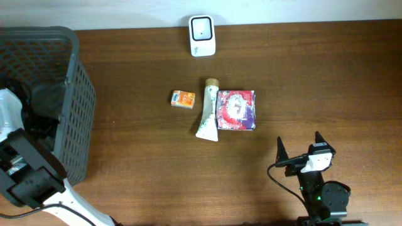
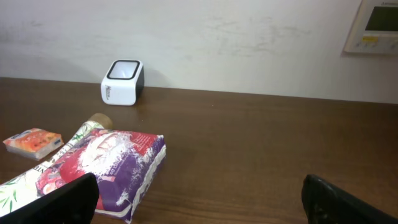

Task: Scan the item barcode
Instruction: 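Grasp the green wipes pack in the basket with the left gripper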

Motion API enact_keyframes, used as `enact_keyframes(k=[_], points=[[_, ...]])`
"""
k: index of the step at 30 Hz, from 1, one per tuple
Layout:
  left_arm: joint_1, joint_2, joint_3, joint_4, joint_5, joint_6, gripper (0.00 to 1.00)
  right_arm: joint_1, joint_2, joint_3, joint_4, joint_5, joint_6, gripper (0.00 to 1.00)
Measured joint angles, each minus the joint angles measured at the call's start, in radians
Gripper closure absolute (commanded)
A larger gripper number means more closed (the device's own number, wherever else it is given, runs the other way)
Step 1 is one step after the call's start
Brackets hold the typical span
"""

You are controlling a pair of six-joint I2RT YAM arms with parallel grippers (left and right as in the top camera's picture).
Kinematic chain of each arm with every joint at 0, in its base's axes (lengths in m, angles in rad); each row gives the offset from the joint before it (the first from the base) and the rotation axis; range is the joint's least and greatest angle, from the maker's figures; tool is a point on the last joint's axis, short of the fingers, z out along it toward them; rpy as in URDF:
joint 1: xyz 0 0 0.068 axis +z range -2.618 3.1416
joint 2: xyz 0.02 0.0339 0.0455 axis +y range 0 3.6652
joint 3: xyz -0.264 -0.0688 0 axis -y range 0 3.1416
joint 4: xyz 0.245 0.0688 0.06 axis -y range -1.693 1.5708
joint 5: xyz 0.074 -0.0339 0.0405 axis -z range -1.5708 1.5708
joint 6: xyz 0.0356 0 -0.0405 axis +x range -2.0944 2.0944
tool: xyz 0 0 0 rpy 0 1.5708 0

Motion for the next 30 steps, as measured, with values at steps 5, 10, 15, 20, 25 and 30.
enact_keyframes(k=[5, 10, 15, 20, 25, 30], points=[[0.041, 0.000, -0.045, 0.010, -0.063, -0.021, 0.25, 0.000, 0.000, 0.000, 0.000, 0.000, 0.000, 0.01], [0.054, 0.000, -0.107, 0.061, -0.081, -0.032, 0.55, 0.000, 0.000, 0.000, 0.000, 0.000, -0.001, 0.01], [0.054, 0.000, -0.126, 0.064, -0.095, -0.034, 1.00, 0.000, 0.000, 0.000, 0.000, 0.000, 0.000, 0.01], [0.053, 0.000, -0.082, 0.002, -0.087, -0.036, 1.00, 0.000, 0.000, 0.000, 0.000, 0.000, 0.000, 0.01], [0.050, -0.005, 0.282, -0.154, 0.039, -0.006, 1.00, 0.000, 0.000, 0.000, 0.000, 0.000, 0.000, 0.01], [0.011, -0.094, 0.637, -0.182, 0.291, 0.089, 1.00, 0.000, 0.000, 0.000, 0.000, 0.000, 0.000, 0.01]])
